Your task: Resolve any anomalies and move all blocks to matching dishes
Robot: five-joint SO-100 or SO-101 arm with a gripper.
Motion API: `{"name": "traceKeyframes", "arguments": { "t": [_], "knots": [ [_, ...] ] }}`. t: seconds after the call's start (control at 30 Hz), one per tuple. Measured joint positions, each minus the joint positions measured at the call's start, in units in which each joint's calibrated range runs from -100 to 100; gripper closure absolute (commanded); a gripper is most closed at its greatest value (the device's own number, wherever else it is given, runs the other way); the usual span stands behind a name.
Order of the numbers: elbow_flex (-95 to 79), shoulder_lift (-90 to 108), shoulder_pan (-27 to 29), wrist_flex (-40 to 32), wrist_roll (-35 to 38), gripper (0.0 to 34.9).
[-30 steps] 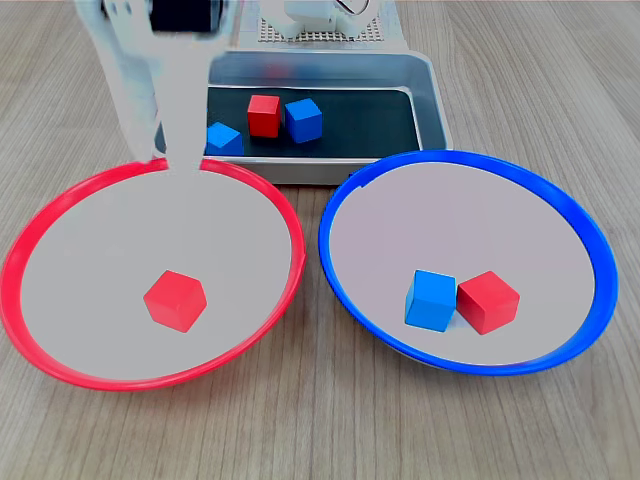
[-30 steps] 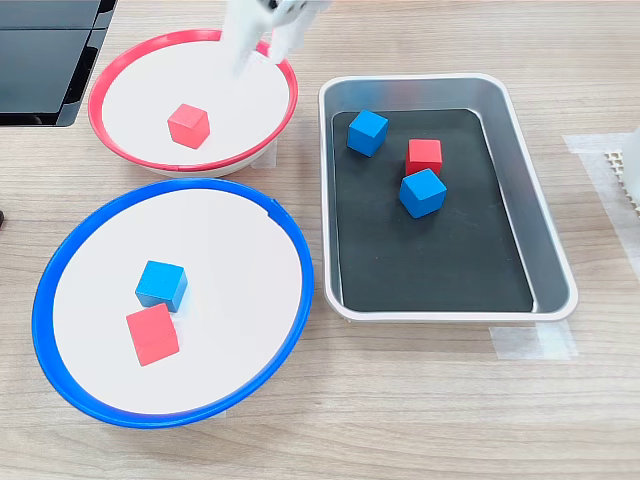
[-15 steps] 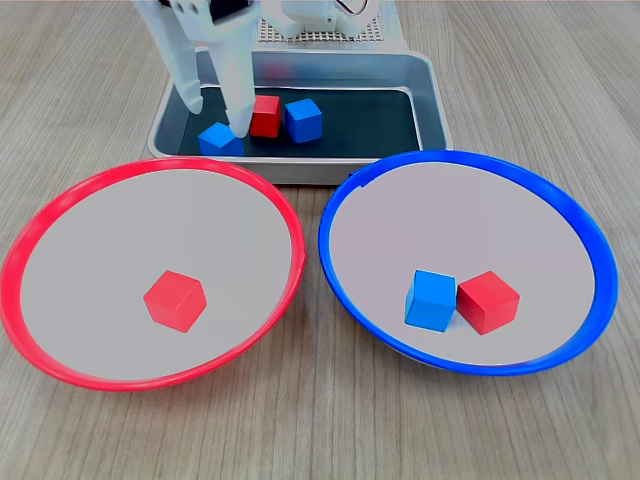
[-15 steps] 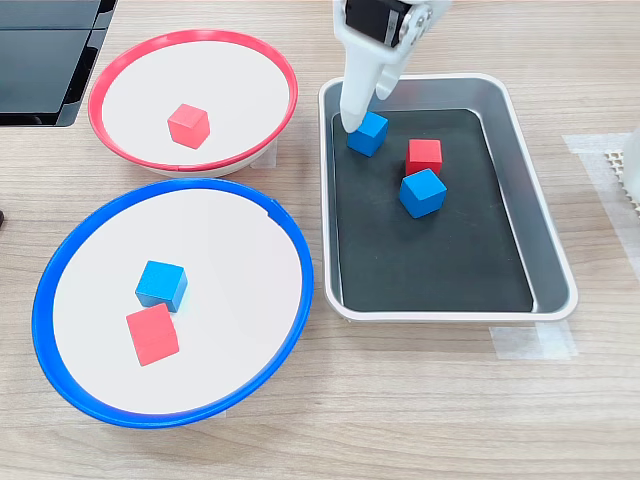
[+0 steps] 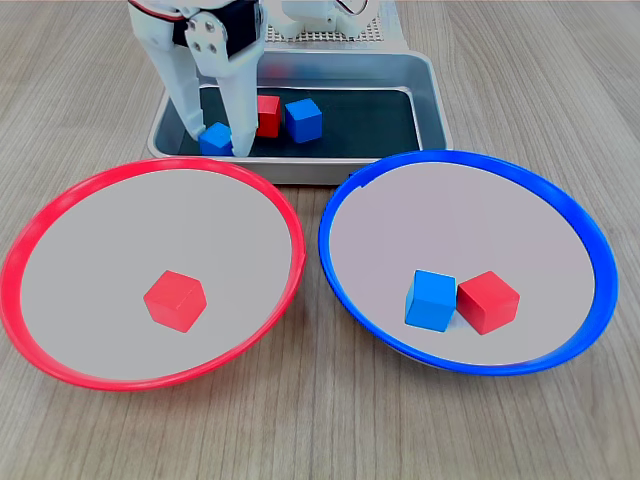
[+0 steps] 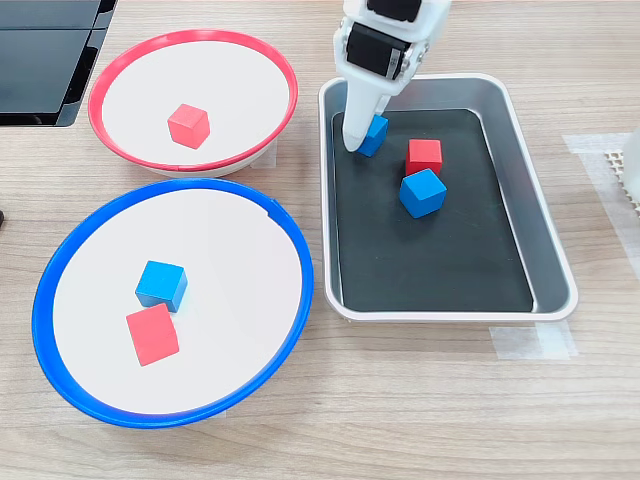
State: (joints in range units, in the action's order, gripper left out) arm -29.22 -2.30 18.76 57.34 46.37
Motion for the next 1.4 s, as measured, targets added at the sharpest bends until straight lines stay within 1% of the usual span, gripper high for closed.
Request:
{"name": "traceKeyframes", "arguments": {
  "t": [0.07, 0.1, 0.2, 0.27, 0.33, 0.4, 0.47, 0.5, 0.53, 0.57, 0.6, 0.63, 0.67, 0.7, 0.73, 0.77, 0.8, 0.83, 0.9, 0.97, 1.0, 1.03, 1.07, 1.1, 1.2, 1.23, 1.27, 1.3, 1.4],
  "knots": [
    [-2.1, 0.0, 0.0, -1.7, 0.8, 34.6],
    [-3.3, 0.0, 0.0, -3.9, 1.3, 34.6],
    [-3.9, 0.0, 0.0, -5.1, 1.6, 34.6],
    [-3.9, 0.3, -0.5, -3.9, 1.5, 34.6],
    [-1.7, 1.4, -2.2, 0.2, 0.3, 34.6],
    [6.4, 2.9, -6.9, 11.2, -3.2, 34.6],
    [13.3, 2.8, -11.3, 16.6, -6.7, 34.6],
    [16.1, 2.8, -12.9, 18.2, -8.1, 34.6],
    [20.9, 2.3, -15.8, 20.0, -10.3, 34.6],
    [25.7, 1.0, -18.7, 19.3, -13.3, 34.6],
    [27.9, 0.2, -20.0, 19.3, -15.1, 34.6],
    [30.5, -1.9, -22.3, 18.3, -17.4, 34.6],
    [31.8, -3.4, -24.2, 15.0, -19.5, 34.6],
    [31.9, -5.1, -26.5, 11.7, -20.6, 34.6],
    [31.9, -5.7, -27.4, 9.6, -21.0, 34.6],
    [30.5, -6.2, -29.2, 5.6, -21.6, 34.6],
    [29.3, -6.2, -29.9, 3.4, -21.7, 34.6],
    [26.0, -6.3, -31.2, -2.0, -21.7, 34.6],
    [22.0, -6.6, -31.9, -8.0, -21.7, 34.6],
    [18.8, -7.3, -31.9, -12.3, -21.4, 34.6],
    [16.5, -8.2, -31.9, -15.2, -20.8, 33.4],
    [15.4, -8.8, -32.4, -16.7, -20.2, 30.7],
    [15.3, -9.1, -32.5, -17.2, -19.9, 30.1],
    [15.2, -9.6, -32.7, -17.6, -19.5, 28.7],
    [15.2, -11.5, -32.0, -18.4, -17.5, 20.9],
    [15.2, -12.0, -31.4, -18.4, -16.6, 19.4],
    [15.2, -12.2, -30.7, -18.3, -15.1, 16.8],
    [15.2, -12.2, -30.4, -18.3, -14.6, 15.4],
    [15.2, -12.3, -29.8, -17.9, -10.4, 14.8]
  ]
}}
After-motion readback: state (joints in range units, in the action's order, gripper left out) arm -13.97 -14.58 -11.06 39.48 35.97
